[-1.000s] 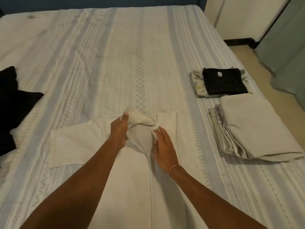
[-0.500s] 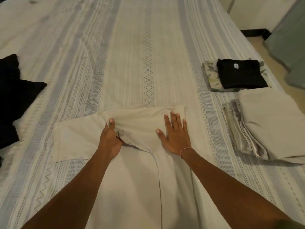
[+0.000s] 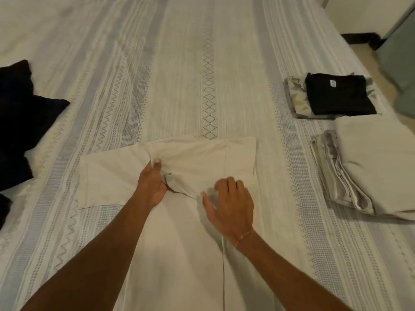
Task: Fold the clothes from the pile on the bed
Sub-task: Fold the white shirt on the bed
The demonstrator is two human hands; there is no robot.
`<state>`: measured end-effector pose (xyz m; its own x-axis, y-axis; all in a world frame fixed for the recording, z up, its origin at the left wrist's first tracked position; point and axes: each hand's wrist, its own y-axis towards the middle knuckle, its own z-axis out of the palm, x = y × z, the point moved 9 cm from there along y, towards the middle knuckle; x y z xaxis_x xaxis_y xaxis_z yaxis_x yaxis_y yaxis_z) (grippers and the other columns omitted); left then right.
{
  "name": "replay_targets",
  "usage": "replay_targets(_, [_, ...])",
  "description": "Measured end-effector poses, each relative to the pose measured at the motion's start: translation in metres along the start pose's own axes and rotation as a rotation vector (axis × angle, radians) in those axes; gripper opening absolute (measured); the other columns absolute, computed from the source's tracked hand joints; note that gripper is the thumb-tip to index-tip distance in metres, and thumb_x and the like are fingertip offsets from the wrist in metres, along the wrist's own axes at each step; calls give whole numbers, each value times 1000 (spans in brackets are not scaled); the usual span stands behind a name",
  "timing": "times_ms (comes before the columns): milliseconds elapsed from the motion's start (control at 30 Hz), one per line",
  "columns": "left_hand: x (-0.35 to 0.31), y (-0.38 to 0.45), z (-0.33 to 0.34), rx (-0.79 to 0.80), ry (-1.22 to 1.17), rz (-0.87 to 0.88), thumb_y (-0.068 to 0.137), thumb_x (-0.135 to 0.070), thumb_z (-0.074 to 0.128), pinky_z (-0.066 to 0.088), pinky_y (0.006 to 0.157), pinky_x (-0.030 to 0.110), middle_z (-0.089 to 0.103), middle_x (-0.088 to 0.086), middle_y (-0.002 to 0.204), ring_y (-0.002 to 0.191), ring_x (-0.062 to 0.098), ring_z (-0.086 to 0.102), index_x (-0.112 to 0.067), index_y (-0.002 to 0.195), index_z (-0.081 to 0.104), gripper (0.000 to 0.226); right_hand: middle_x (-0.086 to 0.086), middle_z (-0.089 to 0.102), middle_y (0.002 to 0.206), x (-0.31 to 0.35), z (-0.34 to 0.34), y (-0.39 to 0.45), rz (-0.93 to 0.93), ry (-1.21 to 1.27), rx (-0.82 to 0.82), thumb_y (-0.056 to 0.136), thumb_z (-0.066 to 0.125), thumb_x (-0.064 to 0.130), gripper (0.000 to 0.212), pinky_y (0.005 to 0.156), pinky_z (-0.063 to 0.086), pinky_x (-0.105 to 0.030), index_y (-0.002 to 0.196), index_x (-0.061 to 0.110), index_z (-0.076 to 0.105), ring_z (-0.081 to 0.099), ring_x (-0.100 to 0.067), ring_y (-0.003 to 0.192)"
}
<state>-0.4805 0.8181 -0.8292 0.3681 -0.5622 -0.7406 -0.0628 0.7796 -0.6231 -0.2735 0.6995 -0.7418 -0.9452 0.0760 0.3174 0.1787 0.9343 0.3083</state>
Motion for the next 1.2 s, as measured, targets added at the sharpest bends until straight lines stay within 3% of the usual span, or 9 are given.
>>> replay_targets(133, [-2,5,-4,-11,31,-3,107,-22,46,53,98,51,67,5,129,116,26,65,-19,136,59,32,1,56,71,-13,15,-42,109,14,105,82,76,34,24,42,43,-27,76,16,61,52,-16,57])
replay_targets(367, [-10,7,-5,-51,55,6,108,-18,45,52,101,50,65,9,131,117,27,64,-14,138,58,33,6,58,68,-13,15,-37,91,52,134,93,65,33,20,44,41,-24,78,20,63,53,-12,55])
replay_targets(533, [-20,-1,-2,-65,157,43,108,-18,44,49,105,48,63,10,131,117,27,62,-9,139,55,35,7,57,75,-12,16,-31,46,125,82,105,38,38,37,58,47,-29,84,22,63,52,-13,66])
replay_targets(667, [-35,-10,8,-56,384,191,107,-20,44,47,108,48,65,5,129,118,25,61,-15,131,61,30,2,63,116,-25,22,1,98,139,97,100,38,43,37,91,44,-35,114,22,65,57,-19,107])
replay_targets(767, [-48,-33,42,-11,501,323,107,-13,39,54,97,35,68,0,119,111,19,65,-16,128,63,31,6,58,132,-18,24,31,134,371,179,98,39,59,51,107,36,-31,127,24,62,50,-14,126])
replay_targets(833, [-49,-49,78,58,583,397,107,-10,36,56,91,27,69,-1,116,106,14,66,-15,125,63,33,10,58,136,-9,27,43,321,797,300,94,48,68,58,109,39,-28,133,27,57,52,-5,125])
replay_targets(967, [-21,-73,151,243,716,370,109,-24,36,52,88,21,70,-9,110,101,7,65,-26,135,58,35,3,74,116,-4,39,51,796,1602,423,88,51,68,65,84,56,-24,132,21,62,69,-8,108])
replay_targets(1067, [-8,-82,174,235,896,411,110,-30,30,42,89,24,69,-2,103,100,14,60,-16,113,66,39,3,75,113,-33,41,41,915,1568,394,102,56,41,33,82,60,-36,128,24,67,71,-13,106])
replay_targets(1200, [6,-69,165,162,1134,563,106,-17,41,38,109,31,60,13,138,129,27,54,-3,138,56,37,2,69,128,-70,44,31,893,1482,381,106,48,14,43,104,52,-45,145,33,53,67,-17,115])
